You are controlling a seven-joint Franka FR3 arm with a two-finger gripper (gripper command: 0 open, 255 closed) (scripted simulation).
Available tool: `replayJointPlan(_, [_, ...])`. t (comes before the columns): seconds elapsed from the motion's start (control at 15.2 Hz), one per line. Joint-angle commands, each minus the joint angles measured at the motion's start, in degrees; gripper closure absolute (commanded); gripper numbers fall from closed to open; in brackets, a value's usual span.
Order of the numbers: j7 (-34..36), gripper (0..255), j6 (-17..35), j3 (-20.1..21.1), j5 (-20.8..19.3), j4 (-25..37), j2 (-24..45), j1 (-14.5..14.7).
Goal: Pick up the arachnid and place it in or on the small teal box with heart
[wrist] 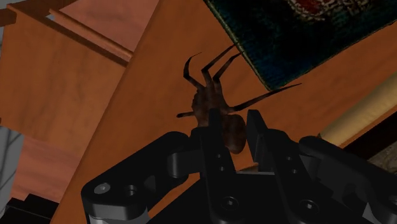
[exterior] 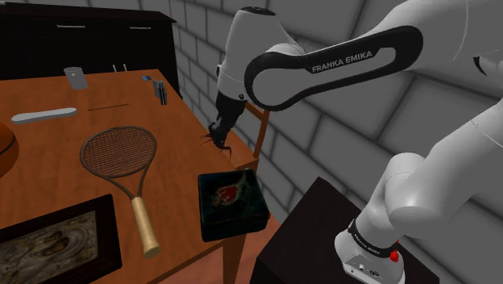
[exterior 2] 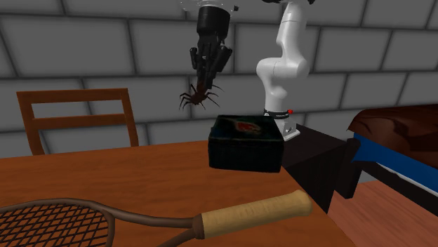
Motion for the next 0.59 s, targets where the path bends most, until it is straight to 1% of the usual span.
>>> replayJointPlan(0.0, [1.6,255,-0.4,1.0,0.7,-2.7,-3.2,1.0])
replayJointPlan(0.46, [8.4,255,-3.1,5.8,3.9,-9.8,-13.4,5.5])
replayJointPlan(0.53, [8.5,255,-2.3,5.9,3.9,-10.5,-13.1,5.5])
